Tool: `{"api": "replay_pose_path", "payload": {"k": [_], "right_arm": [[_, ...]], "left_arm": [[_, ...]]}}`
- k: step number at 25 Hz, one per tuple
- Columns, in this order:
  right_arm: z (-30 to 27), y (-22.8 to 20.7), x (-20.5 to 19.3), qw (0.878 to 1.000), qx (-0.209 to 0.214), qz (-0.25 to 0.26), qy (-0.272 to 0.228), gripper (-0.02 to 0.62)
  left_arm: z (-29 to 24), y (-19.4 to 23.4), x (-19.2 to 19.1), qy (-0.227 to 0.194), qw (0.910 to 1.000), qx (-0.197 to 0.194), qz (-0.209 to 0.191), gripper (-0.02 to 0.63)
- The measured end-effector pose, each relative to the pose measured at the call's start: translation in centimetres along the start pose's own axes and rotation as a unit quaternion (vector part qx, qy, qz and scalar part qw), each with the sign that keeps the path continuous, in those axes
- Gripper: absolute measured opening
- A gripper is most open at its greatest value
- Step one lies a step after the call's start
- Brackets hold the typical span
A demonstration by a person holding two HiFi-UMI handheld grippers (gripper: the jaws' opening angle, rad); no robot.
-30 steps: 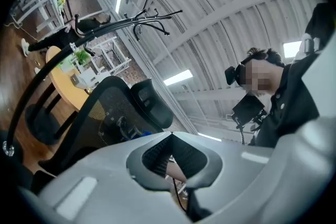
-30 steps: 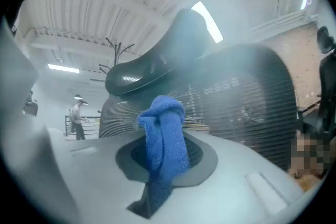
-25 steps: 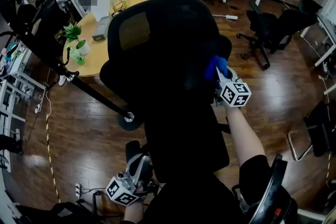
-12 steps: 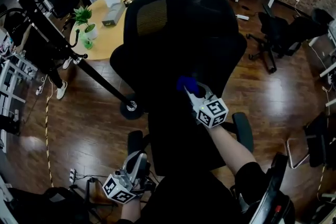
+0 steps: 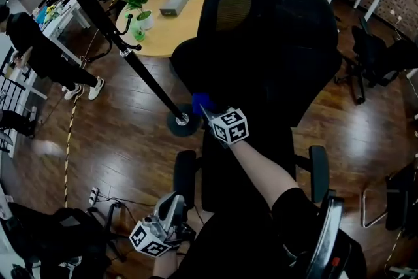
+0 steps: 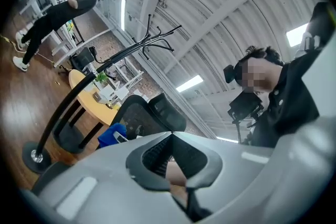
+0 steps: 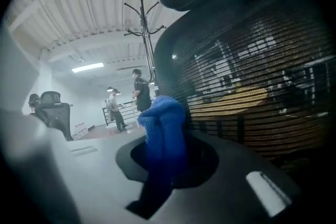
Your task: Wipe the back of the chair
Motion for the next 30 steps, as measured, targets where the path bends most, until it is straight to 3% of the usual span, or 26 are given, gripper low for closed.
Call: {"api": "replay_pose_path", "payload": {"k": [5,10,14,17,20,25,27,30], "right_arm": [[2.6,-3.2,0.5,1.0,-0.004,0.012,-0.018,0.038],[10.4,-9.5,0.6,0.997,-0.066,0.004,-0.039,0.038],[19.4,-16.7,0.0,0.986,-0.158,-0.019,-0.051,0.039],[26.7,-22.2,-0.6,0.964,-0.258,-0.042,-0.052,0.04],[30.9,-25.0,-1.1,0.953,-0.3,-0.032,-0.023,0.04],[31.0,-22.6,0.4,0.956,-0.285,-0.019,-0.062,0.04],[29.1,-19.1,0.5,0.966,-0.248,-0.011,-0.075,0.04],[23.6,-12.4,-0.5,0.985,-0.159,-0.006,-0.069,0.04]], "left_arm": [[0.0,0.1,-0.2,0.004,1.0,-0.005,-0.001,-0.011],[-2.1,0.1,-1.9,0.033,0.9988,-0.034,0.014,-0.011],[-4.5,-0.5,-4.5,0.061,0.9956,-0.063,0.032,-0.011],[-5.9,-1.4,-6.5,0.085,0.9918,-0.083,0.048,-0.011],[-6.7,-2.2,-8.2,0.104,0.9885,-0.094,0.058,-0.011],[-7.2,-2.9,-9.2,0.11,0.9873,-0.098,0.059,-0.011],[-7.0,-2.9,-9.1,0.105,0.9886,-0.092,0.056,-0.011],[-6.2,-2.6,-8.2,0.093,0.9912,-0.078,0.052,-0.011]]}}
Point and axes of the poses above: the fingertips, and each gripper's own axes: z backward along the fingers, y to its left, x out of its top, the point moved 3 cm from there along z, backward along the fingers, and after that the axes turned 8 degrees about -y, right-handed, at the moved point
